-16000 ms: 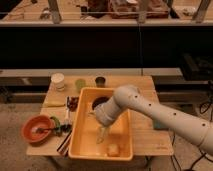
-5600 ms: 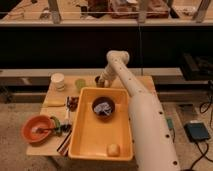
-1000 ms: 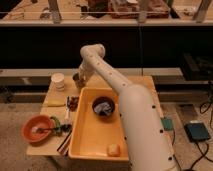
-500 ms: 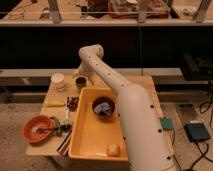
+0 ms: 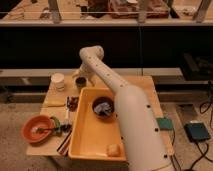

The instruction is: Stack cups on top of each other

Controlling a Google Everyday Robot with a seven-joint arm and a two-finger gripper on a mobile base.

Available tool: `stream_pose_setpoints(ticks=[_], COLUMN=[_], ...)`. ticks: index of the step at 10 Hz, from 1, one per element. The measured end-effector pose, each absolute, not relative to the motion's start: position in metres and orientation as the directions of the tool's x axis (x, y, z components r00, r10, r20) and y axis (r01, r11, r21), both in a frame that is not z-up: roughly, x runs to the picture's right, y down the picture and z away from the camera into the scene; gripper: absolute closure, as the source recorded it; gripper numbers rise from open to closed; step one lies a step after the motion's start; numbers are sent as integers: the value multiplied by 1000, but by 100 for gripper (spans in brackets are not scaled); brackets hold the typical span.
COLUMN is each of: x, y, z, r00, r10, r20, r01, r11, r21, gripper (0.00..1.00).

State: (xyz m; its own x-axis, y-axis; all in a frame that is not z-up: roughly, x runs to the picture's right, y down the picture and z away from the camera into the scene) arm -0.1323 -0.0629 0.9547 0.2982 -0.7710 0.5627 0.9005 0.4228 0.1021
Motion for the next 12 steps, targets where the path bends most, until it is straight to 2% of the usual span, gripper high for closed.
stream_pose_setpoints(ticks=[2,3,12], x=[-128,-128,-131], y=[-63,-63,-53], z=[957,958,967], r00=[306,309,314], r10=[-764,-760,-739], r20=[568,571,596], r01=[897,895,893], r11=[431,435,444], r21=[97,96,80], gripper=[40,43,43])
